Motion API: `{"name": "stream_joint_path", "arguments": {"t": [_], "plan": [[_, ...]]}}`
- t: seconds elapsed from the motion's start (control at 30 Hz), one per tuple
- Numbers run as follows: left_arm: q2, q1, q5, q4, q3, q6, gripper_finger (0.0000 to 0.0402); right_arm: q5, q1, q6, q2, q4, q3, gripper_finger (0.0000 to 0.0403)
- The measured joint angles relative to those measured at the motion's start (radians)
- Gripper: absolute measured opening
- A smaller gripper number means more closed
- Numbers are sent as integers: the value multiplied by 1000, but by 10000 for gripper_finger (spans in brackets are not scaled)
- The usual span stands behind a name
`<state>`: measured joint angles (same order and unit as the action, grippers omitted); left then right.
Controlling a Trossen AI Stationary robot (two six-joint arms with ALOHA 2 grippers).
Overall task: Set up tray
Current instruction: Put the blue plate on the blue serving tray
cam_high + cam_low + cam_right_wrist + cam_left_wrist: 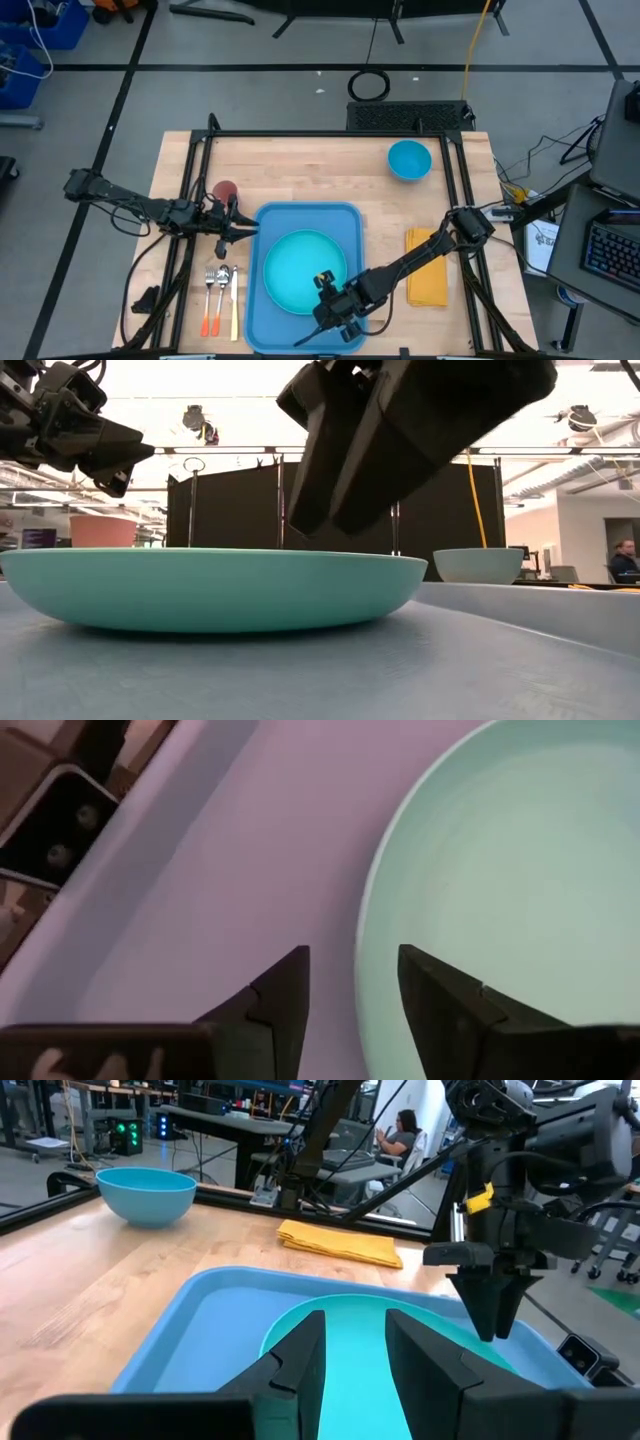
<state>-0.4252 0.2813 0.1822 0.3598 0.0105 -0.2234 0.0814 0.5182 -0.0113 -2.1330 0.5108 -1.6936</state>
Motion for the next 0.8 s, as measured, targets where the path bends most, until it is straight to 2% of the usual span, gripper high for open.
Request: {"name": "stream_joint_path", "arguments": {"t": [0.8], "plan": [[0, 0, 0, -7, 0, -3, 111, -1, -6, -8, 0, -10, 0, 140]]}}
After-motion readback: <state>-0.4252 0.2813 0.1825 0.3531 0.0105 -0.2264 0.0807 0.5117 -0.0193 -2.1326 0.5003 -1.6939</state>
